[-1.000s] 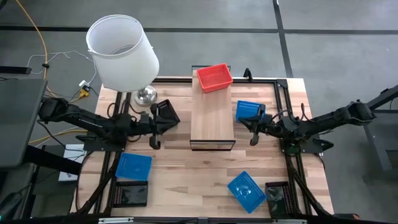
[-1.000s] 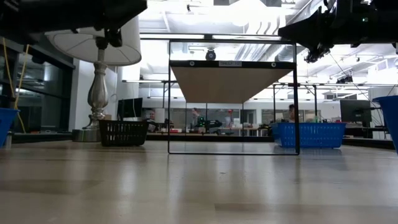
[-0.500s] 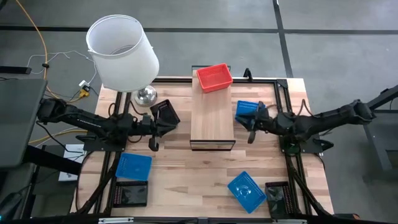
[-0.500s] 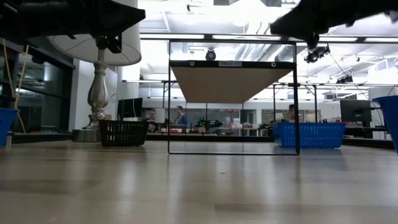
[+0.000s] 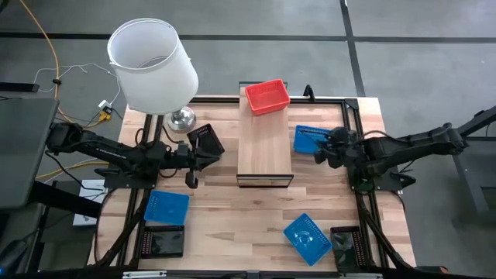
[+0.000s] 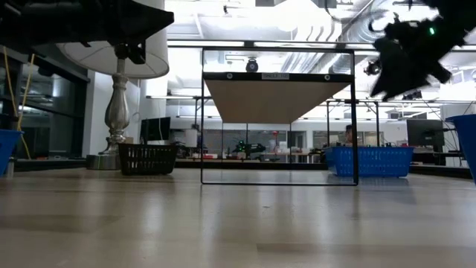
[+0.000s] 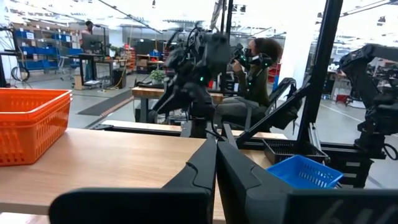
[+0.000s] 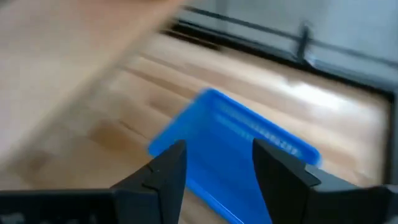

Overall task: Stack baskets on shelf by color
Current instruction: Adjust the stacked orange bin on the shelf

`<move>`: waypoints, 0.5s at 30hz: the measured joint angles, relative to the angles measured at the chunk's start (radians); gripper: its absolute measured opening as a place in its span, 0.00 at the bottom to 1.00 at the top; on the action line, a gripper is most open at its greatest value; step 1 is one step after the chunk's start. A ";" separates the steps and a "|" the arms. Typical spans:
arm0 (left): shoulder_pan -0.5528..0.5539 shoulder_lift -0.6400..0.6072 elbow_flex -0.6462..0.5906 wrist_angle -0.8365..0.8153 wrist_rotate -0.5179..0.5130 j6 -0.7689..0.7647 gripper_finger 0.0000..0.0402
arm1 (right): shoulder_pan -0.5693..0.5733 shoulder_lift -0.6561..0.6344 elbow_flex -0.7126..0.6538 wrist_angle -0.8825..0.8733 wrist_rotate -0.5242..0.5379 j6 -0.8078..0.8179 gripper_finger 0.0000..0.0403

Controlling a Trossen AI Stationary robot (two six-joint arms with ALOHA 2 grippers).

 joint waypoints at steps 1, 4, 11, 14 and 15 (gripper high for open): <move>0.000 0.000 0.000 0.000 0.000 0.000 0.00 | 0.000 0.000 -0.020 -0.023 0.015 0.063 0.43; 0.000 0.000 0.000 0.000 -0.001 0.002 0.00 | 0.000 0.000 -0.097 -0.068 0.040 0.251 0.43; 0.000 0.000 0.000 0.000 -0.001 0.002 0.00 | 0.000 0.000 -0.259 -0.050 0.036 0.546 0.43; 0.000 0.000 0.000 0.000 -0.004 0.002 0.00 | 0.000 0.000 -0.297 -0.021 0.042 0.608 0.43; 0.000 0.000 0.000 0.000 -0.008 0.002 0.00 | 0.000 0.000 -0.307 -0.003 0.047 0.611 0.43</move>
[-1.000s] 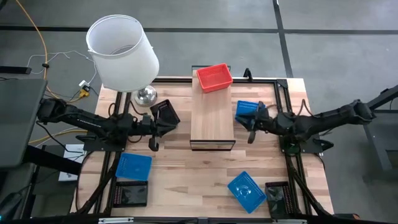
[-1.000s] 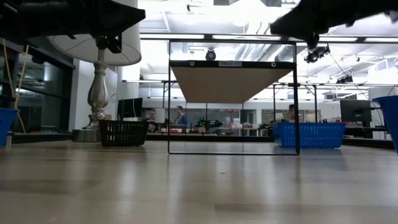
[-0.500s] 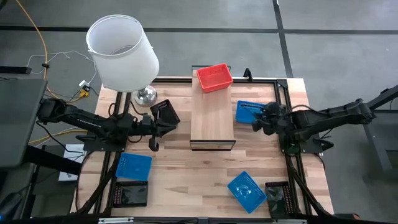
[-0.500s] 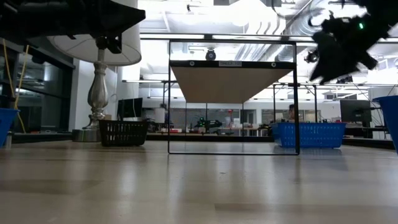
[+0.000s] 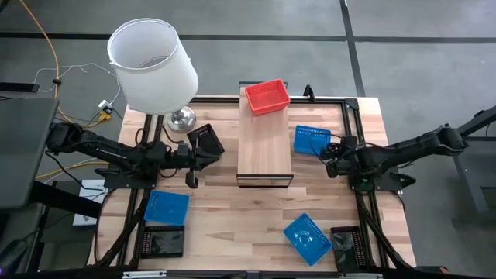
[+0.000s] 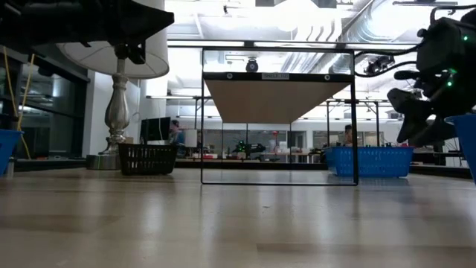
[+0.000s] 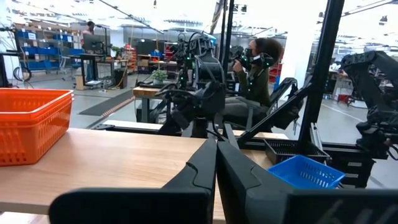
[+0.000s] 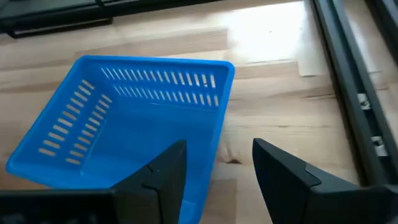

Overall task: Stack baskets on shelf by color
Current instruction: Adjust the stacked orange bin on the shelf

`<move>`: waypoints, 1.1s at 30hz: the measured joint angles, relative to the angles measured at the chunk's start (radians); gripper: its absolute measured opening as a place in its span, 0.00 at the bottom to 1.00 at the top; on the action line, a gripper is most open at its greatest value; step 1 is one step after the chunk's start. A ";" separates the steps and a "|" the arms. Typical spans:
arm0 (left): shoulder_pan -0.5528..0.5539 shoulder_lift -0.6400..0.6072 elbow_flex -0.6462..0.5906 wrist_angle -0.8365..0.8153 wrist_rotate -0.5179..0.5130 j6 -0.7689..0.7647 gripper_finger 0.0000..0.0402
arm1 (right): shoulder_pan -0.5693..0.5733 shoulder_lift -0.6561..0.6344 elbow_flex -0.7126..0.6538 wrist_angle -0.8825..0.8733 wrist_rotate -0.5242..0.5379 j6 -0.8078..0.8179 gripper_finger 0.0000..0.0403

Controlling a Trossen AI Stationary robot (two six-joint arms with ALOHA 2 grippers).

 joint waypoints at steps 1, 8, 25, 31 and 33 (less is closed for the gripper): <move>0.000 0.000 0.000 0.000 -0.003 0.000 0.00 | 0.000 0.000 -0.010 0.020 0.007 0.000 0.43; 0.000 0.000 0.000 0.000 -0.005 0.000 0.00 | -0.059 0.001 -0.055 0.143 0.010 -0.051 0.43; -0.038 0.098 0.077 -0.008 -0.025 -0.076 0.00 | -0.133 -0.001 0.034 0.203 0.001 -0.376 0.43; -0.008 0.240 0.230 -0.111 -0.087 -0.026 0.00 | -0.109 -0.001 0.091 0.207 0.086 -0.494 0.42; 0.019 0.287 0.303 -0.184 -0.073 -0.029 0.00 | -0.091 -0.001 0.102 0.209 0.122 -0.525 0.42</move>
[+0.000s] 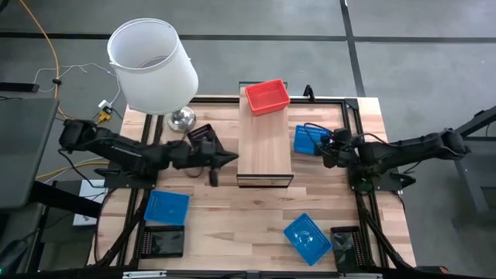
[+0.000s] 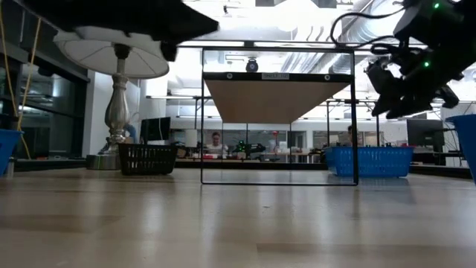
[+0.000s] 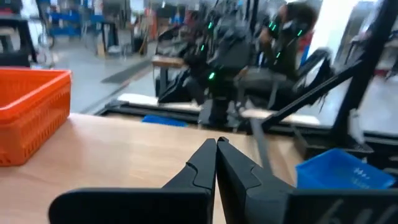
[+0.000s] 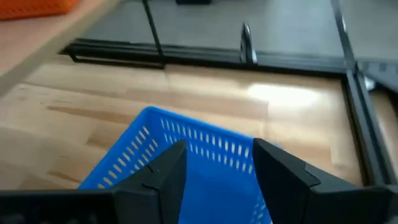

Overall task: Stack baskets on shelf by color
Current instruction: Adjust the stacked orange bin on the shelf

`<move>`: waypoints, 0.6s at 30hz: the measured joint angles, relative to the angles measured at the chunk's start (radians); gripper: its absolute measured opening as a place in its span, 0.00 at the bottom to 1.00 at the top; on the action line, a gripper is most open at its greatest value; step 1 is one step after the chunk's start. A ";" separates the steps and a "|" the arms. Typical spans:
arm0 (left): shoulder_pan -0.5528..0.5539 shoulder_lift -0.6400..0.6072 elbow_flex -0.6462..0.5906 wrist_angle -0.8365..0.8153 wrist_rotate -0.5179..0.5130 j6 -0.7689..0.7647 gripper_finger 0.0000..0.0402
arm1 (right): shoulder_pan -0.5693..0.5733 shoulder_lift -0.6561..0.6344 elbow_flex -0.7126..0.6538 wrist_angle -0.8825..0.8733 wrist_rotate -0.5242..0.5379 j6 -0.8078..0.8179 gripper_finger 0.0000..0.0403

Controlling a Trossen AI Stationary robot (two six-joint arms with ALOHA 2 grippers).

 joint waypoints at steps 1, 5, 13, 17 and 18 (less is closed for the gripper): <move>0.013 0.023 0.037 -0.041 0.012 -0.008 0.00 | 0.009 0.000 0.003 0.001 0.018 -0.011 0.42; 0.052 0.116 0.168 -0.161 0.052 -0.021 0.00 | 0.048 0.000 0.004 0.008 0.118 -0.047 0.33; 0.093 0.253 0.286 -0.171 0.033 0.008 0.00 | 0.093 0.000 0.004 0.052 0.234 -0.105 0.04; 0.124 0.307 0.310 -0.169 -0.057 0.030 0.00 | 0.093 0.000 0.004 0.116 0.235 -0.173 0.01; 0.137 0.317 0.316 -0.169 -0.070 0.030 0.00 | 0.093 0.000 0.004 0.136 0.236 -0.192 0.01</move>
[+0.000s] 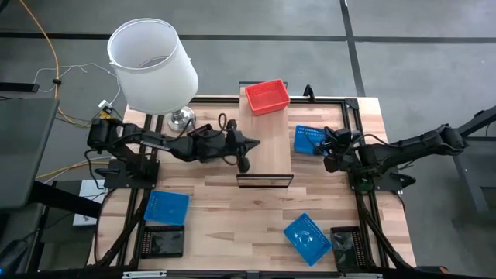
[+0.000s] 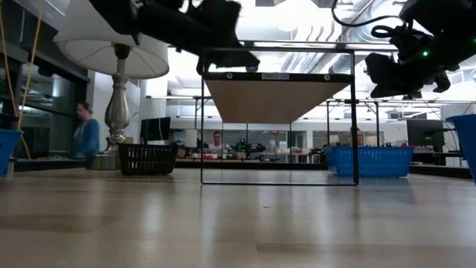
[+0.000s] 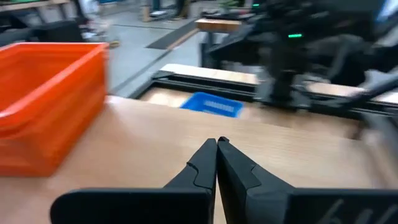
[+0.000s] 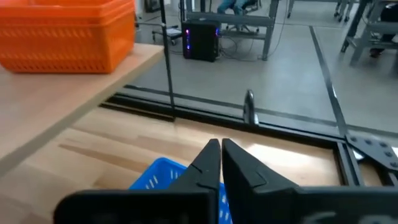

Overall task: Stack baskets on shelf by color
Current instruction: Adjust the stacked orange bin on the shelf

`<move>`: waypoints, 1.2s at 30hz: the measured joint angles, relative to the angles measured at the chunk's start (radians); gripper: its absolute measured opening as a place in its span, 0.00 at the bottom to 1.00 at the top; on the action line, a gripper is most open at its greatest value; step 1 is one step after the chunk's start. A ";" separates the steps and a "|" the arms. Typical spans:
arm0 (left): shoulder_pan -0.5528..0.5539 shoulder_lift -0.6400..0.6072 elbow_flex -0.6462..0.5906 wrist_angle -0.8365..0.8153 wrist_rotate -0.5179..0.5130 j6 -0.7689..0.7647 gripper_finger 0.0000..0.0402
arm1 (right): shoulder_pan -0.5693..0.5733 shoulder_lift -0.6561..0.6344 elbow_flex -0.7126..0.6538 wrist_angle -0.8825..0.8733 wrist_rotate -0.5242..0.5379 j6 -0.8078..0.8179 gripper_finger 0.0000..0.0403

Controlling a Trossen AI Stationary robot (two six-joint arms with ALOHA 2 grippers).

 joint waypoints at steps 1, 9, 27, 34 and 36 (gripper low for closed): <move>0.012 0.010 0.006 0.001 -0.007 0.000 0.00 | 0.000 0.000 0.000 0.020 0.000 -0.015 0.01; 0.102 0.089 0.034 0.036 -0.016 -0.001 0.00 | 0.000 0.000 0.000 0.107 -0.010 -0.099 0.00; 0.201 0.110 0.035 0.094 -0.087 0.029 0.00 | 0.000 0.001 0.000 0.105 -0.052 -0.097 0.00; 0.248 0.110 0.035 0.094 -0.088 0.026 0.00 | 0.000 0.001 0.000 0.107 -0.055 -0.098 0.00; 0.258 0.110 0.035 0.094 -0.098 0.026 0.00 | 0.000 0.001 0.000 0.107 -0.055 -0.098 0.00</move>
